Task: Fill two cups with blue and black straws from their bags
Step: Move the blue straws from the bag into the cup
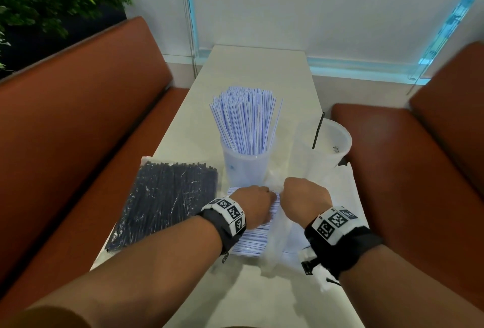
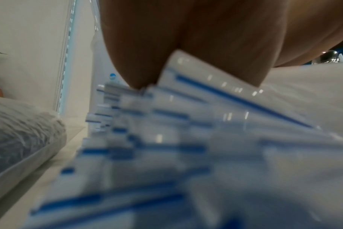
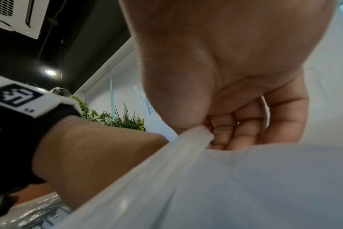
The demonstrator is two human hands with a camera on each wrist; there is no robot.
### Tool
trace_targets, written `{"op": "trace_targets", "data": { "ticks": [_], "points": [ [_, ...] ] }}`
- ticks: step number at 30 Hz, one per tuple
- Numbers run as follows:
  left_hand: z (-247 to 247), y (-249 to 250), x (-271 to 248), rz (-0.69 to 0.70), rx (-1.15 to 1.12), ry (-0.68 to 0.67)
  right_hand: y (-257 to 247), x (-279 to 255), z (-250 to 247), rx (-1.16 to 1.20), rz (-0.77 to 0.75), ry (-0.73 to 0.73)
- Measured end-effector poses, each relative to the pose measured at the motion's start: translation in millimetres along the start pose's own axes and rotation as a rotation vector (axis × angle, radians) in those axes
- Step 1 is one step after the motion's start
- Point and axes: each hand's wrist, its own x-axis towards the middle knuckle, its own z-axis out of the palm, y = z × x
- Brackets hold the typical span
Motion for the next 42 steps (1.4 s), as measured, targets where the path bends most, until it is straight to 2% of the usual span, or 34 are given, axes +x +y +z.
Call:
{"op": "trace_targets", "data": {
  "ticks": [7,13,18,21,23,24,27,28,29,32,33,35,36,40,42],
  "points": [
    [-16.7,-19.5,-10.1,-0.060,0.276,0.098,5.6,0.6,-1.6,0.031,0.023,0.039],
    [-29.8,-62.7,-39.2,-0.104,0.390,0.126,12.2,5.5,-2.4,0.116,0.076,-0.023],
    [-23.4,-101.1,-66.8,-0.093,0.360,0.198,15.7,5.8,-1.0,0.191,0.121,0.006],
    [-16.0,-126.2,-84.4,-0.115,0.267,0.269,16.5,2.9,-2.6,0.153,0.086,-0.031],
    [-11.5,-137.3,-93.2,-0.154,0.201,0.289,13.4,0.2,-6.6,0.269,0.134,-0.027],
    [-10.2,-140.0,-96.4,-0.170,0.174,0.299,10.5,-0.8,-10.2,0.358,0.142,0.033],
    [-8.4,-137.7,-99.9,-0.166,0.122,0.363,-3.9,-6.5,-26.0,0.752,0.031,0.358],
    [-8.3,-133.6,-98.4,-0.143,0.102,0.405,-11.4,-8.6,-30.6,0.921,-0.015,0.400],
    [-8.8,-127.5,-96.2,-0.114,0.081,0.446,-18.6,-9.8,-33.6,1.049,-0.045,0.375],
    [-16.4,-104.3,-84.1,-0.045,0.067,0.486,-33.2,-11.3,-38.1,1.212,-0.061,0.112],
    [-19.9,-98.2,-80.0,-0.034,0.063,0.486,-33.7,-11.5,-38.9,1.240,-0.059,0.130],
    [-27.2,-89.8,-73.7,-0.039,0.053,0.487,-29.4,-11.4,-42.2,1.312,0.001,0.301],
    [-30.2,-85.7,-70.9,-0.039,0.053,0.498,-27.3,-11.4,-43.4,1.331,0.022,0.337],
    [-36.1,-56.7,-60.0,0.001,0.050,0.527,-33.8,-14.8,-37.4,1.283,-0.043,0.154],
    [-40.3,-47.8,-56.1,-0.010,0.026,0.515,-34.1,-14.3,-37.0,1.396,-0.009,0.159]
  ]
}}
